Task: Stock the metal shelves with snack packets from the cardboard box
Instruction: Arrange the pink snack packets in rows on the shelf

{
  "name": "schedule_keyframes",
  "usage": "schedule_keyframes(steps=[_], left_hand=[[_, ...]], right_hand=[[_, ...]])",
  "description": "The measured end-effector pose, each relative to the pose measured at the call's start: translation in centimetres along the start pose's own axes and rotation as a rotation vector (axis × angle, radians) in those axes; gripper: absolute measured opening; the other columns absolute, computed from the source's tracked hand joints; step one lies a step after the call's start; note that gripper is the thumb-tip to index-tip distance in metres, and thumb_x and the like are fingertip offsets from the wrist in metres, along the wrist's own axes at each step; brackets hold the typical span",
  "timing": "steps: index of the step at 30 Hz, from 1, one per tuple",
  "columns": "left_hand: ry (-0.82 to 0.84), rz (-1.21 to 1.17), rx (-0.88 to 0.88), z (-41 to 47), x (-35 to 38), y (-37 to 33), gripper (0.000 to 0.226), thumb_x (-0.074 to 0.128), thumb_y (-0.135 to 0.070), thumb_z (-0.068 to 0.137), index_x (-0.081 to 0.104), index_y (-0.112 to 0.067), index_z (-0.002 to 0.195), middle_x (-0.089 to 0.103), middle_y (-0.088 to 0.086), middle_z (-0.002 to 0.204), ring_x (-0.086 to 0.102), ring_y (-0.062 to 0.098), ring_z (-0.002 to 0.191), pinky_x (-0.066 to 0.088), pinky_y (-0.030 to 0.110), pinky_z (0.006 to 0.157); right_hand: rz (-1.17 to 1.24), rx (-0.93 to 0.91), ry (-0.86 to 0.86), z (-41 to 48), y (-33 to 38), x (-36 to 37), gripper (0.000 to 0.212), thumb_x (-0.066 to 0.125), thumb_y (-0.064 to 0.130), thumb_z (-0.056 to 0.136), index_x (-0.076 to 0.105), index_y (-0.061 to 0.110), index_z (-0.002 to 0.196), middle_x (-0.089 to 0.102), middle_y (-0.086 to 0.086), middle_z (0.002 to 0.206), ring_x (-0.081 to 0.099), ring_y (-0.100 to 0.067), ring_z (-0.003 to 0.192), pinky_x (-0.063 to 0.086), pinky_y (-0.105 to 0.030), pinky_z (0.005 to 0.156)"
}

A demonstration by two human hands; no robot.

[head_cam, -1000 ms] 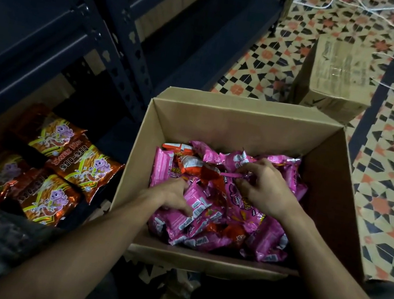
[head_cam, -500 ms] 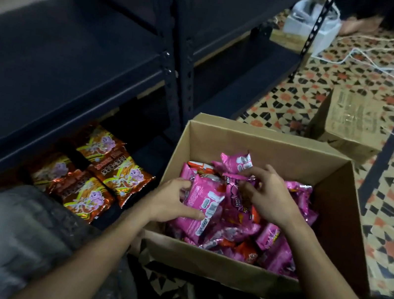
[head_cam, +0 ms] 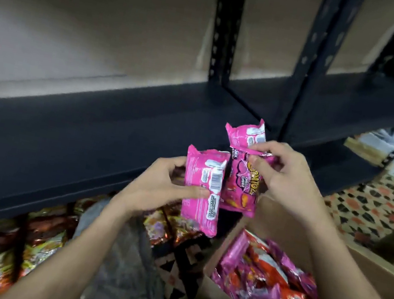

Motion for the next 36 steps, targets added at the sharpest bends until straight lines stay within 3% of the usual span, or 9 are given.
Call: schedule_keyframes(steps=[4,7,9,11,15,20,25,30,36], left_hand=[[-0.165,-0.02,0.024,-2.1,-5.9,-1.7,0.039,0.079,-0.02,0.075,0.07,-0.015,0.112,0.075,0.003,0.106,0.071,0.019,0.1,0.054,0.027,0.087],[-0.322,-0.087,0.019,-3.7,-10.5,-1.6,0.039,0.077,-0.026,0.076,0.07,-0.015,0.113,0.074,0.006,0.109,0.07,0.023,0.102,0.053,0.036,0.093],[-0.411,-0.143,0.002,-4.8,-13.1,-1.2,0.041,0.075,-0.033,0.078,0.07,-0.015,0.114,0.074,0.008,0.11,0.069,0.025,0.102,0.051,0.041,0.096],[-0.489,-0.186,-0.026,-6.0,-15.5,-0.7,0.042,0.073,-0.037,0.079,0.069,-0.014,0.114,0.074,0.009,0.108,0.07,0.022,0.097,0.051,0.041,0.094],[-0.565,-0.219,-0.092,-7.6,-18.8,0.2,0.042,0.069,-0.042,0.08,0.069,-0.016,0.113,0.076,0.007,0.1,0.07,0.016,0.086,0.05,0.038,0.091],[-0.613,-0.272,-0.18,-8.3,-21.6,1.7,0.03,0.066,-0.034,0.091,0.066,-0.013,0.112,0.075,-0.003,0.08,0.069,0.008,0.071,0.051,0.038,0.093],[-0.649,-0.247,-0.256,-7.8,-23.1,2.9,0.039,0.069,-0.036,0.089,0.062,-0.016,0.121,0.076,0.003,0.103,0.071,0.019,0.098,0.052,0.042,0.098],[-0.627,-0.053,-0.281,-6.9,-23.8,2.2,0.035,0.078,-0.037,0.081,0.068,-0.021,0.11,0.076,0.002,0.098,0.073,0.017,0.091,0.053,0.041,0.096],[-0.679,0.157,-0.291,-7.3,-24.0,2.0,0.04,0.079,-0.046,0.077,0.067,-0.023,0.106,0.074,-0.002,0.099,0.073,0.012,0.086,0.054,0.04,0.094]], right_hand=[[0.05,-0.095,0.058,3.8,4.6,3.8,0.01,0.07,0.033,0.091,0.072,0.037,0.099,0.063,-0.001,0.098,0.053,-0.009,0.071,0.042,-0.027,0.076],[0.107,-0.109,0.095,6.0,7.1,6.8,0.006,0.07,0.034,0.09,0.072,0.035,0.096,0.058,0.006,0.076,0.048,-0.008,0.06,0.037,-0.025,0.062],[0.161,-0.09,0.117,7.0,8.2,9.0,0.005,0.07,0.036,0.089,0.072,0.035,0.094,0.061,0.011,0.068,0.052,-0.01,0.058,0.043,-0.031,0.059],[0.198,-0.051,0.148,7.7,8.9,11.3,0.008,0.069,0.037,0.091,0.073,0.031,0.095,0.071,0.006,0.076,0.062,-0.015,0.066,0.054,-0.041,0.071],[0.309,0.112,0.191,8.7,8.4,15.0,0.015,0.064,0.039,0.095,0.071,0.025,0.095,0.075,0.003,0.082,0.071,-0.014,0.081,0.058,-0.048,0.087],[0.465,0.315,0.136,9.9,7.9,17.5,0.026,0.061,0.035,0.098,0.061,0.013,0.111,0.072,-0.007,0.096,0.069,-0.016,0.081,0.057,-0.034,0.068],[0.41,0.393,0.037,11.2,7.1,18.8,0.046,0.059,0.043,0.097,0.041,0.016,0.13,0.063,-0.01,0.112,0.066,-0.02,0.09,0.057,-0.036,0.068],[0.309,0.41,-0.029,12.5,8.1,18.9,0.062,0.056,0.051,0.095,0.029,0.014,0.137,0.053,-0.019,0.131,0.061,-0.034,0.11,0.054,-0.052,0.093],[0.14,0.428,0.055,12.7,8.1,18.8,0.084,0.053,0.063,0.092,0.016,0.012,0.148,0.04,-0.023,0.146,0.048,-0.04,0.127,0.044,-0.05,0.103]])
Point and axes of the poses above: each hand's wrist, its own z-axis towards the middle knuckle, its own x-axis out of the palm, y = z × x, the point moved 6 cm from there along z, towards the middle knuckle
